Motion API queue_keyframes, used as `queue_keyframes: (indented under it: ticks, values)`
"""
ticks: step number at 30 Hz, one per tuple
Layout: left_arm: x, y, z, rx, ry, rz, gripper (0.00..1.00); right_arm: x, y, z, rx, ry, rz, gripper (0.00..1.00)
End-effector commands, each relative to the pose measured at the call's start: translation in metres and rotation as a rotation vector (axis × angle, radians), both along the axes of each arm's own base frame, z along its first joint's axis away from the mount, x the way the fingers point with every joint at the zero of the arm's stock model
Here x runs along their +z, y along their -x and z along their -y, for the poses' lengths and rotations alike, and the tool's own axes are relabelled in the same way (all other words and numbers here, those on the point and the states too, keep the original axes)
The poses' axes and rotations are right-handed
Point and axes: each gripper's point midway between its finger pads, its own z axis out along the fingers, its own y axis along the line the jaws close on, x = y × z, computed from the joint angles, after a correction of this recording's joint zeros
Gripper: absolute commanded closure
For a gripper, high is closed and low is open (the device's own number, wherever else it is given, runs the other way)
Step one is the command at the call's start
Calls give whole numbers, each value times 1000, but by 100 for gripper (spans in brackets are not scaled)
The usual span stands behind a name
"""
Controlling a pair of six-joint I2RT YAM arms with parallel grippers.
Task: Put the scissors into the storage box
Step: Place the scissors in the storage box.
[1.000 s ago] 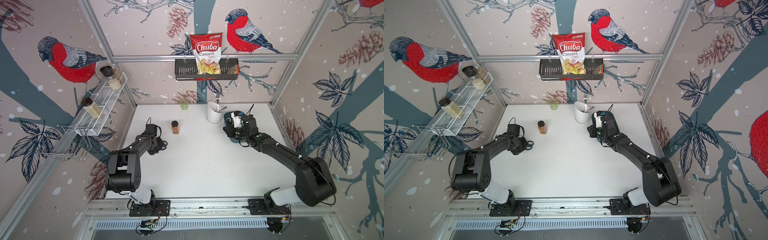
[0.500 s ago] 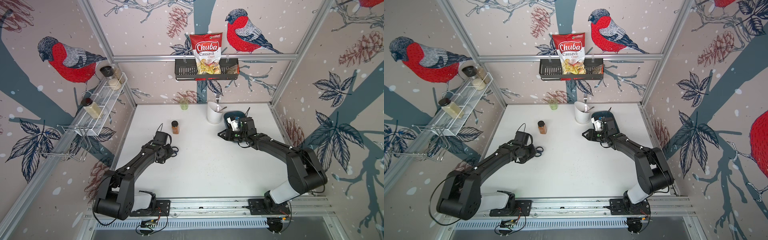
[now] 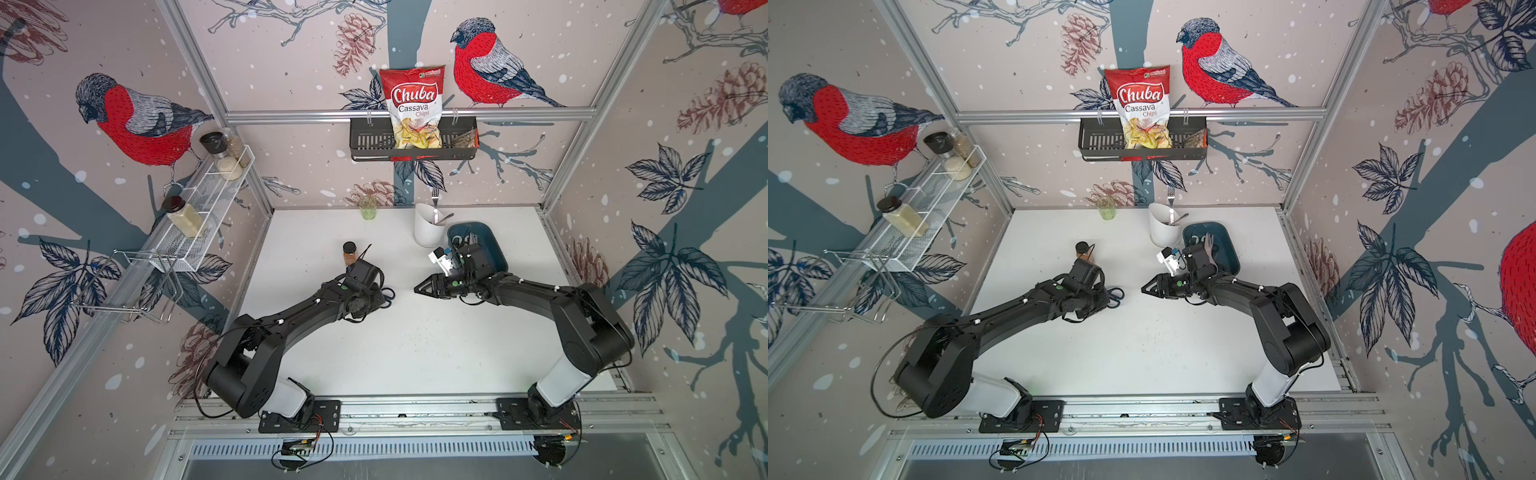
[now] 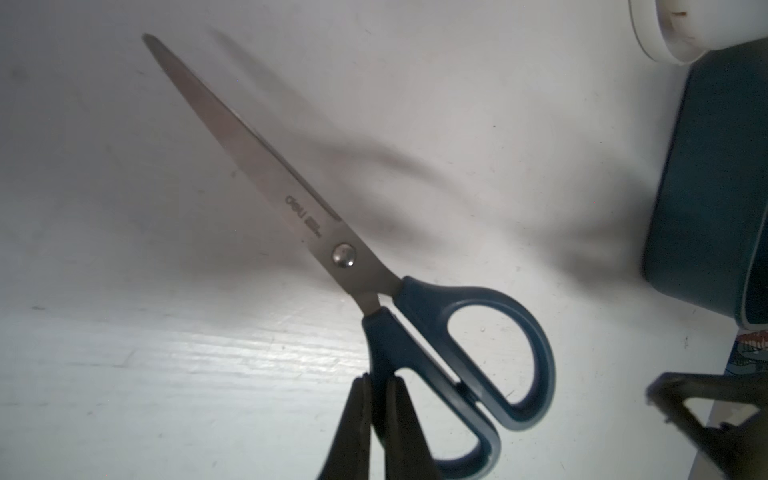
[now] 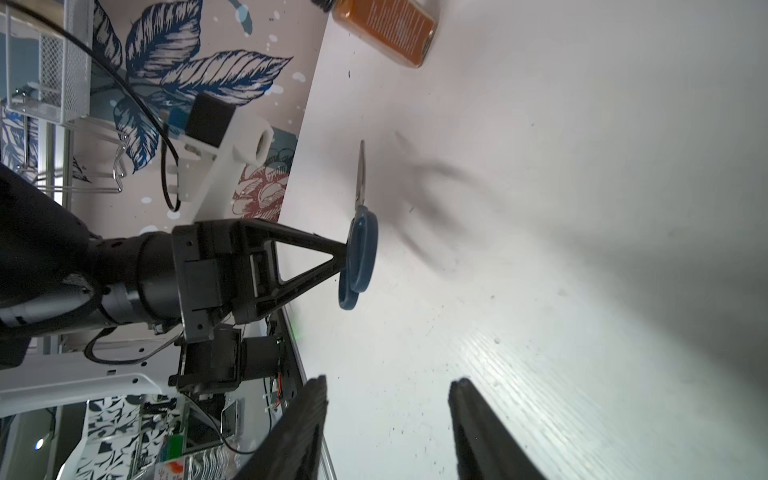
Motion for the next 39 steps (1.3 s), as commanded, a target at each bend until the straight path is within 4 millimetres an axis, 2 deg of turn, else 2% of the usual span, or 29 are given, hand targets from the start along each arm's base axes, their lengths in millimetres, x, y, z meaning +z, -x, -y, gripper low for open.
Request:
queue_keyframes:
  ticks: [1, 5, 9, 12, 17, 20, 27, 33, 36, 39]
  values:
    - [9, -12, 20, -21, 23, 49, 100, 7, 5, -12, 27, -68, -10, 46]
    - [12, -11, 40, -61, 42, 53, 100, 3, 2, -18, 20, -78, -21, 47]
    - [10, -5, 51, -85, 60, 43, 100, 2, -4, -21, 11, -82, -20, 51]
    - [10, -3, 54, -95, 65, 41, 100, 1, -6, -21, 7, -79, -22, 57]
    - [10, -1, 56, -99, 63, 42, 100, -4, -8, -20, -5, -78, -37, 77]
    - [11, -2, 56, -100, 64, 43, 100, -5, -9, -18, -11, -77, -40, 85]
    - [13, -1, 55, -102, 56, 45, 100, -7, -11, -14, -29, -80, -47, 93]
    - [17, 1, 48, -75, 49, 49, 82, -3, -20, -3, -83, -129, -62, 94]
    - [22, 1, 41, -42, 43, 65, 74, 0, -28, 9, -117, -138, -55, 94]
    - [32, 0, 31, 10, 52, 99, 68, 5, -39, 29, -164, -129, -36, 95]
